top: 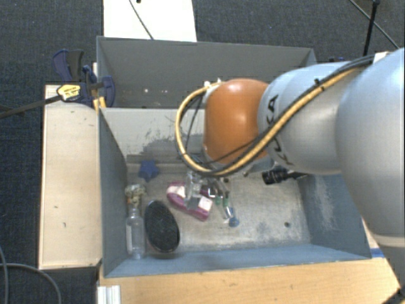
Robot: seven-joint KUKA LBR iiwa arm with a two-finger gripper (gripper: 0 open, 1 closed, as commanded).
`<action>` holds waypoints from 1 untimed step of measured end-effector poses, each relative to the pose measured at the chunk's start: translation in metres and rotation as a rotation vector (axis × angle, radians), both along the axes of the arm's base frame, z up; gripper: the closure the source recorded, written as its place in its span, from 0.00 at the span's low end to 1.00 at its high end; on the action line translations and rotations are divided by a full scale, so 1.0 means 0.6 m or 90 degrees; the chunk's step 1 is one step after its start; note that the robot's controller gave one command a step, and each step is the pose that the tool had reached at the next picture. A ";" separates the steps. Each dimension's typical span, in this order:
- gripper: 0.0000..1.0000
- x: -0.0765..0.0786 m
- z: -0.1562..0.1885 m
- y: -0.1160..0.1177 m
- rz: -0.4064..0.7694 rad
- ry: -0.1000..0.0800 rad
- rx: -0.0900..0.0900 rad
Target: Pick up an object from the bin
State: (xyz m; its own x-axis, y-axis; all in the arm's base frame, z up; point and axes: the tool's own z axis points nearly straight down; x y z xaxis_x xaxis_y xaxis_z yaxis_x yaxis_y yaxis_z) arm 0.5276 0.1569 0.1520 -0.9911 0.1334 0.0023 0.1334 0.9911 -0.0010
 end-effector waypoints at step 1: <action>1.00 0.012 -0.094 -0.029 -0.100 -0.001 0.000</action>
Offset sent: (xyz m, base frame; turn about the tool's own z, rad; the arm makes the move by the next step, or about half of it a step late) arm 0.0077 -0.0175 -0.0554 0.1577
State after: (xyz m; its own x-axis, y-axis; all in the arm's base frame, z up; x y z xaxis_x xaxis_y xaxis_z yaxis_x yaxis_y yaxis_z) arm 0.5351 0.1393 0.0958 -0.9582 0.2862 0.0011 0.2862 0.9582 0.0000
